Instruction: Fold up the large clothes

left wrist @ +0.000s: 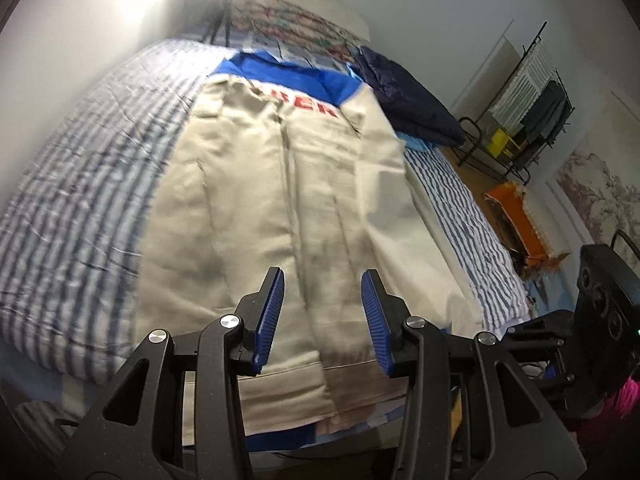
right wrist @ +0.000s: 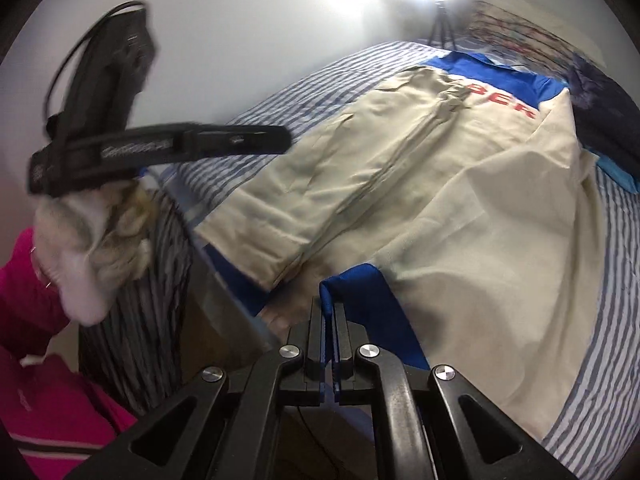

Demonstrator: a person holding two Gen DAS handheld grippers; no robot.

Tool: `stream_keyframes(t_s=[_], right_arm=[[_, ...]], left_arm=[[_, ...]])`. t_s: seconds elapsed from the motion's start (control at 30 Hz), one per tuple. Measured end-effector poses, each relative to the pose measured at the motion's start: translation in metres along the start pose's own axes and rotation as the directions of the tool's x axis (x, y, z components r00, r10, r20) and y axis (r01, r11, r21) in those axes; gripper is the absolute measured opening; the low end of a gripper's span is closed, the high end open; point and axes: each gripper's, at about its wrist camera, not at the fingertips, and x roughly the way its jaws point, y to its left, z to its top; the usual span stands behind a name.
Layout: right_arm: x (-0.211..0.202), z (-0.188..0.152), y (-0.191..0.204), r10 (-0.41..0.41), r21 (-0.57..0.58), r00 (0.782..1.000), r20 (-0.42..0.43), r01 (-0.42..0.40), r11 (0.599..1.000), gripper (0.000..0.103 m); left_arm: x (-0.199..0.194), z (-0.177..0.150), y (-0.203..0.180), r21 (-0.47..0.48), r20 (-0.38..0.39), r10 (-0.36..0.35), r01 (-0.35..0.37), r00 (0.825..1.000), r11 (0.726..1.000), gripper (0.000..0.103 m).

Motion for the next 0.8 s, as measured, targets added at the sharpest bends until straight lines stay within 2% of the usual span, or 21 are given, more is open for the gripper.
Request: stream_keyframes(t_s=[0.03,0.07,0.13,0.17,0.3,0.43,0.5,0.63,0.7,0.8], right_arm=[[-0.004,-0.003,-0.002,0.004,0.001,1.0,0.002,-0.004,1.0,0.01],[-0.009,-0.003,-0.006,0.008,0.006,1.0,0.008,-0.008,1.0,0.027],[-0.025,-0.006,-0.019,-0.003,0.031,0.999,0.041,0.001,1.0,0.035],[-0.032,-0.004,-0.026,-0.003,0.051,0.998,0.059,0.0,0.999,0.035],[-0.064,0.001,-0.08,-0.021,0.195,0.989,0.143,-0.008,0.981,0.035],[-0.085,0.015,-0.149,-0.102,0.354,0.974,0.204,0.023,0.935,0.038],[-0.086,0.026,-0.187,-0.114,0.424,0.968,0.224,0.009,0.906,0.038],[-0.074,0.051,-0.253,-0.121,0.513,0.965,0.233,-0.016,0.858,0.048],[-0.063,0.063,-0.281,-0.122,0.55,0.966,0.229,-0.025,0.835,0.048],[-0.04,0.081,-0.319,-0.116,0.603,0.967,0.226,-0.045,0.797,0.048]], left_arm=[[0.005,0.001,-0.002,-0.003,-0.015,-0.015,0.015,1.0,1.0,0.041],[0.012,0.002,-0.005,-0.004,-0.027,-0.031,0.031,0.999,1.0,0.041],[0.024,0.004,-0.01,-0.007,-0.045,-0.051,0.051,0.998,0.999,0.048],[0.029,0.005,-0.011,-0.011,-0.053,-0.06,0.059,0.997,0.998,0.052],[0.054,0.001,-0.018,-0.021,-0.109,-0.081,0.079,0.991,0.997,0.052],[0.073,-0.011,-0.021,-0.022,-0.167,-0.081,0.078,0.983,0.997,0.052],[0.082,-0.016,-0.019,-0.026,-0.19,-0.08,0.077,0.978,0.997,0.052],[0.093,-0.024,-0.02,-0.036,-0.22,-0.09,0.084,0.971,0.996,0.052],[0.099,-0.026,-0.022,-0.023,-0.234,-0.083,0.08,0.969,0.997,0.051],[0.105,-0.027,-0.022,-0.01,-0.247,-0.081,0.081,0.966,0.997,0.033]])
